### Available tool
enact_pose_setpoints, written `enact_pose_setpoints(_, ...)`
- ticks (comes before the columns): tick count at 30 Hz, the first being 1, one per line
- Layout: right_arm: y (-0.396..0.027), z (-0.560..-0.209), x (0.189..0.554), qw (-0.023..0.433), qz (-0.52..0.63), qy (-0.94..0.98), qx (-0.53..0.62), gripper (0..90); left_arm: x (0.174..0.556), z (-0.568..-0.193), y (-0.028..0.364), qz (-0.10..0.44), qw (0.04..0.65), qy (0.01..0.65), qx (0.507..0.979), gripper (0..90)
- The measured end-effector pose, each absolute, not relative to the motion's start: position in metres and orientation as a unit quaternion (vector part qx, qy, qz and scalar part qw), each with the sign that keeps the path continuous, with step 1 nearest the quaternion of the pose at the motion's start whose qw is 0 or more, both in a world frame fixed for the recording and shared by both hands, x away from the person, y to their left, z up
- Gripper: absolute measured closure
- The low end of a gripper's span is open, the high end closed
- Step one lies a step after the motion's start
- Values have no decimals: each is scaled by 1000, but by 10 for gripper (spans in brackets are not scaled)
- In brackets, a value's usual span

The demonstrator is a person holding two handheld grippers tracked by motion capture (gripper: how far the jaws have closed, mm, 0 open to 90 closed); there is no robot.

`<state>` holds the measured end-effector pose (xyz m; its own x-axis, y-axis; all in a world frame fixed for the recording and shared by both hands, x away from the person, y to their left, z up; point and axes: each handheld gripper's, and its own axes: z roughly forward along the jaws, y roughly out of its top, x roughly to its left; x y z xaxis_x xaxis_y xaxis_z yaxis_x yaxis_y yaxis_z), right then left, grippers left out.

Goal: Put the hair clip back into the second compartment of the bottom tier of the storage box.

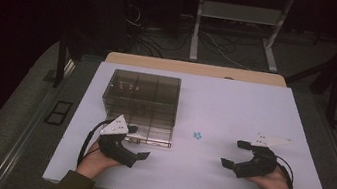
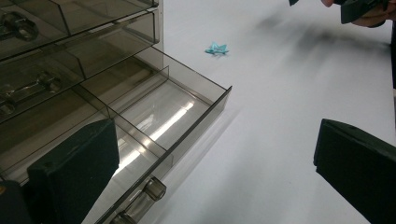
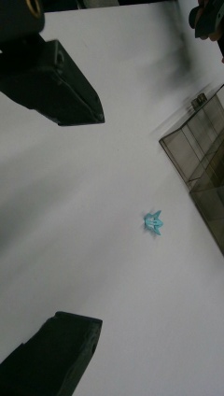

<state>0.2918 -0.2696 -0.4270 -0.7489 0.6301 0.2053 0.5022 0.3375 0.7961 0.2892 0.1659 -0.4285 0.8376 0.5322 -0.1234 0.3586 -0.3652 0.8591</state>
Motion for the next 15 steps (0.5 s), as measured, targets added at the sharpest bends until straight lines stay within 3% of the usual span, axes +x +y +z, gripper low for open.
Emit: enact_pose_setpoints(15, -261, -426, 301, 65, 452, 821, 343, 25, 287, -430, 165, 85, 494, 271, 822, 0)
